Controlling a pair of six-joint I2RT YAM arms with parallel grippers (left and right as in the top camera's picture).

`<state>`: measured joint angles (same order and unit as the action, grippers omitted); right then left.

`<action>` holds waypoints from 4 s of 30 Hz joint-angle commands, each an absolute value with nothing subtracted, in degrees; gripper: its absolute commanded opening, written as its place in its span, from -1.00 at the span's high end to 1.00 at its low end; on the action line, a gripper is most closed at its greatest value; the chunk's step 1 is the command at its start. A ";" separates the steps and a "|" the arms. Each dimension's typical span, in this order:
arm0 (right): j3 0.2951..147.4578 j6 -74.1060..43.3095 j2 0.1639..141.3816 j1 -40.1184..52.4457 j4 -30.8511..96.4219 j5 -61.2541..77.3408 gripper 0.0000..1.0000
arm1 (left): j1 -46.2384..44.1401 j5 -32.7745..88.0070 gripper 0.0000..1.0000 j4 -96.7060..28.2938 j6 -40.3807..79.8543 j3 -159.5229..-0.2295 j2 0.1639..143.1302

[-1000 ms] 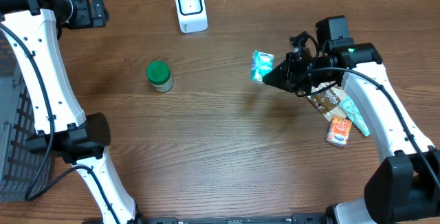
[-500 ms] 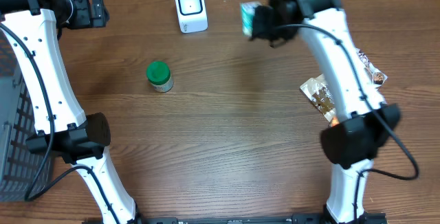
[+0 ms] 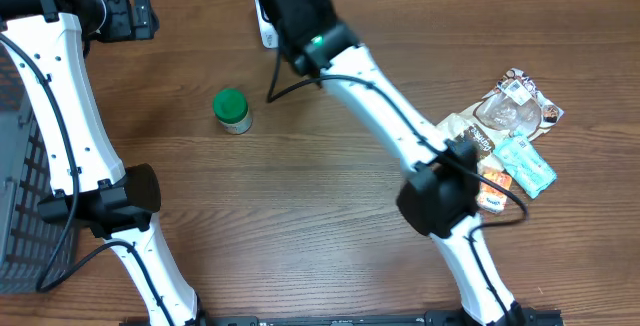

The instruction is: Scan the item barcode

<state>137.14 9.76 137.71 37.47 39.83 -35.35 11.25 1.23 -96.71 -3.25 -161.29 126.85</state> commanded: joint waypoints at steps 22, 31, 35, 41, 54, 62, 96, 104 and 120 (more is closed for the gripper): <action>137.95 47.64 153.95 36.40 10.13 -42.19 0.92 | 10.85 1.04 -0.99 -96.79 -3.88 -161.73 125.14; 137.95 46.54 154.01 36.64 10.13 -42.19 0.92 | 10.85 1.04 -0.99 -96.79 -3.88 -161.73 125.14; 137.95 46.52 154.01 36.64 10.15 -42.19 0.92 | 10.85 1.04 -0.99 -96.79 -3.88 -161.73 125.14; 137.97 46.30 154.01 37.50 10.11 -42.11 0.92 | 10.85 1.04 -0.99 -96.79 -3.88 -161.73 125.14; 137.99 20.38 140.66 38.17 26.70 -28.60 0.92 | 10.70 1.04 -0.99 -96.79 -3.88 -161.73 125.14; 137.99 -1.93 125.08 33.74 50.61 5.26 0.92 | 10.68 1.04 -0.99 -96.79 -3.88 -161.73 125.14; 105.80 -25.98 115.28 -4.34 87.83 -2.76 0.92 | 10.70 1.04 -0.99 -96.79 -3.88 -161.73 125.14; 97.34 -25.96 115.28 -8.95 82.46 -2.94 0.71 | 10.70 1.04 -0.99 -96.79 -3.88 -161.73 125.14; 105.95 -12.91 115.26 -9.17 89.43 8.60 -0.30 | 10.70 1.04 -0.99 -96.79 -3.88 -161.73 125.14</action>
